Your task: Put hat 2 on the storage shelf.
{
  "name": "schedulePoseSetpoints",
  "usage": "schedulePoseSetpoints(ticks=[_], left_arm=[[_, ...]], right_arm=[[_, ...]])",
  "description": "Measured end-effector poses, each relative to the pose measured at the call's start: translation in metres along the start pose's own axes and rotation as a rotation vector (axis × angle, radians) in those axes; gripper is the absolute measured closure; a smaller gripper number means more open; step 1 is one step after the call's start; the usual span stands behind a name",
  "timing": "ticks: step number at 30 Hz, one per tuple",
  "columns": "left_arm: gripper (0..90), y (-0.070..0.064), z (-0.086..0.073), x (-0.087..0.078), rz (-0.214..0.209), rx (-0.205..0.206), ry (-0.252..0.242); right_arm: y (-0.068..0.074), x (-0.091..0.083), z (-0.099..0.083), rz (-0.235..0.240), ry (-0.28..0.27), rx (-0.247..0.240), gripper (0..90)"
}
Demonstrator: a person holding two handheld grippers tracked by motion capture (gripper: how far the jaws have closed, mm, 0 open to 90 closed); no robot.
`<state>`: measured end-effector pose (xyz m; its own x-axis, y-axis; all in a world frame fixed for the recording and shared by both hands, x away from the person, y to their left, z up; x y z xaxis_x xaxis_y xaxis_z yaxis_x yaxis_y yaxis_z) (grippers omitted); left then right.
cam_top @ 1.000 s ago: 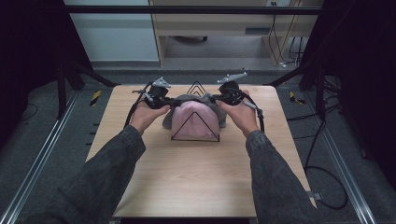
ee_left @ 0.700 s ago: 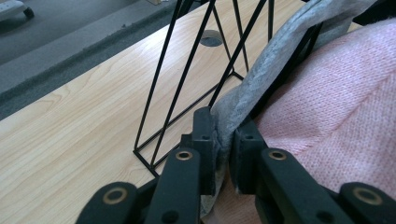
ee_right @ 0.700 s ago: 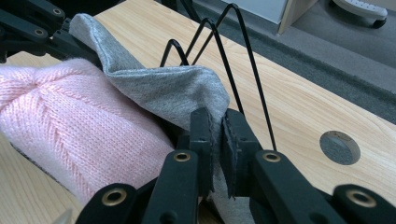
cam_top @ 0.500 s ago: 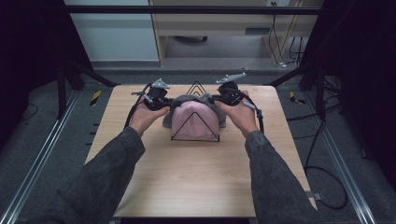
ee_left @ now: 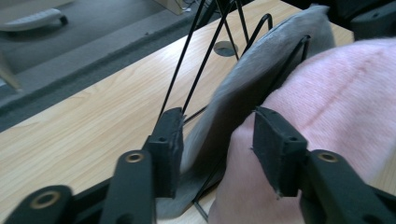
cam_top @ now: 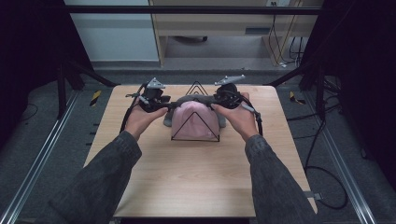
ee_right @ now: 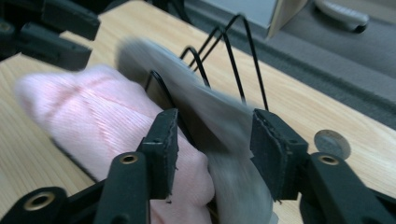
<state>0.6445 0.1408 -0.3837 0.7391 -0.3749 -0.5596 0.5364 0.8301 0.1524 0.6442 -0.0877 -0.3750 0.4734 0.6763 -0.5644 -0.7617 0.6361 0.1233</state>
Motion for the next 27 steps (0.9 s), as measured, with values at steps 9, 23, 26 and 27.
schedulePoseSetpoints(ticks=[9,23,26,27], left_arm=[[38.2,-0.007,0.003,-0.045,0.039,-0.012,-0.065],[17.0,-0.019,0.004,-0.064,0.024,-0.003,-0.099],[13.8,-0.022,0.003,-0.067,0.021,0.011,-0.094],[12.8,-0.024,0.002,-0.068,0.019,0.012,-0.094]], right_arm=[[0.026,-0.028,0.009,-0.058,-0.03,-0.026,40.1],[0.041,-0.034,0.019,-0.045,-0.068,-0.035,30.6],[0.043,-0.039,0.02,-0.048,-0.075,-0.03,28.6],[0.045,-0.042,0.02,-0.049,-0.08,-0.034,28.3]])
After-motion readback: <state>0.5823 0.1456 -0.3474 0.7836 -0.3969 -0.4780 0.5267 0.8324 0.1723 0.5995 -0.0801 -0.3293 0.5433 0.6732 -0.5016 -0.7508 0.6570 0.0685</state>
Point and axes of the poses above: each handheld gripper's, and its own axes: x roughly forward along the jaws, z roughly out of its top, y roughly to its left, the point moved 5 cm from there along x, roughly forward along the jaws, and after that the axes turned 13 degrees about z, right-handed, at the moved point
